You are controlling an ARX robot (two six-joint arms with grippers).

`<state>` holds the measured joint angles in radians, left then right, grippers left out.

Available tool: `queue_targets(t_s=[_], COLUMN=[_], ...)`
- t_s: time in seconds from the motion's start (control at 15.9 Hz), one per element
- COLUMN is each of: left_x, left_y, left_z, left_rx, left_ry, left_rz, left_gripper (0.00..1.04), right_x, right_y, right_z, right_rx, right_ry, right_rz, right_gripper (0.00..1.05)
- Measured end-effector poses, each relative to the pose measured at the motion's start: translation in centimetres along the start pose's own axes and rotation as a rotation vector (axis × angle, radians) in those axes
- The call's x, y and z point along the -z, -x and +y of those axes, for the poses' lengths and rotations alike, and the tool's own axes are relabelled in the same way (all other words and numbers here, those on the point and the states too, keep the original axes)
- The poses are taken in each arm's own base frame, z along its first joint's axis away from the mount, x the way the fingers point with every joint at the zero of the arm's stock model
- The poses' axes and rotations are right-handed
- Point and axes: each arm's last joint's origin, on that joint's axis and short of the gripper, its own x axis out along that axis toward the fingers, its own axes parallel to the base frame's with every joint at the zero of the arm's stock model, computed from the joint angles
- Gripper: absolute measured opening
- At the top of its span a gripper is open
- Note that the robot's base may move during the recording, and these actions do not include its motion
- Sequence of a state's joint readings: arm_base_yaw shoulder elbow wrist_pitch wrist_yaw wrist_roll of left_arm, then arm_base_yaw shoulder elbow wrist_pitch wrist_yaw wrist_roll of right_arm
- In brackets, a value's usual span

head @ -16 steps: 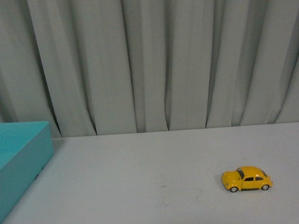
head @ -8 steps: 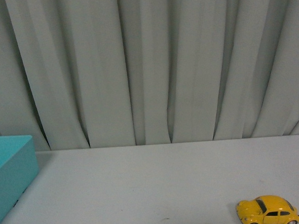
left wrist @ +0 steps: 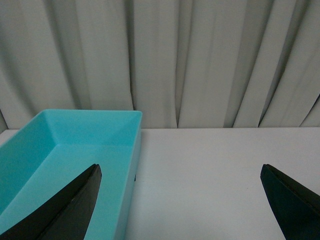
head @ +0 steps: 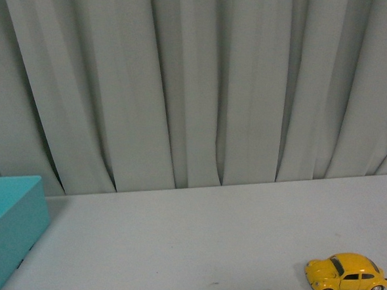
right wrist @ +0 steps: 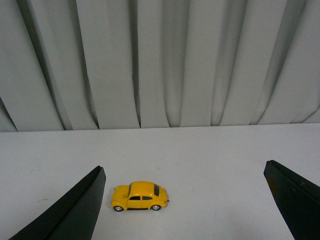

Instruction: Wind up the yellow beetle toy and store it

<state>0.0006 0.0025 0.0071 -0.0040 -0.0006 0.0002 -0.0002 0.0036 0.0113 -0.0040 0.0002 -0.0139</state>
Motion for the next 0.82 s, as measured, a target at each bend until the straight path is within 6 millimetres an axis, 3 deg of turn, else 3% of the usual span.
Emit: queue_targets(t_s=[0.44, 0.5, 0.57, 0.63, 0.75, 0.82], left_x=[0.0, 0.0, 0.0, 0.0, 0.0, 0.0], left_y=[0.0, 0.0, 0.0, 0.0, 0.0, 0.0], left_z=[0.0, 0.0, 0.0, 0.0, 0.0, 0.0], left_rx=[0.0, -0.001, 0.0, 0.0, -0.001, 0.0], left_ry=[0.0, 0.0, 0.0, 0.0, 0.0, 0.0], left_rz=[0.0, 0.0, 0.0, 0.001, 0.0, 0.0], left_gripper=[0.98, 0.98, 0.98, 0.98, 0.98, 0.98], right_x=[0.0, 0.4, -0.5, -2.0, -3.0, -3.3], right_y=[0.0, -0.7, -4.1, -7.8, -11.2, -14.1], right_z=[0.0, 0.0, -2.1, -3.9, -5.5, -6.3], right_rx=[0.0, 0.173, 0.218, 0.113, 0.03, -0.04], right_ry=[0.0, -0.096, -0.196, -0.203, -0.189, -0.153], right_rz=[0.0, 0.102, 0.044, -0.011, -0.052, -0.059], right_gripper=[0.98, 0.98, 0.98, 0.98, 0.98, 0.98])
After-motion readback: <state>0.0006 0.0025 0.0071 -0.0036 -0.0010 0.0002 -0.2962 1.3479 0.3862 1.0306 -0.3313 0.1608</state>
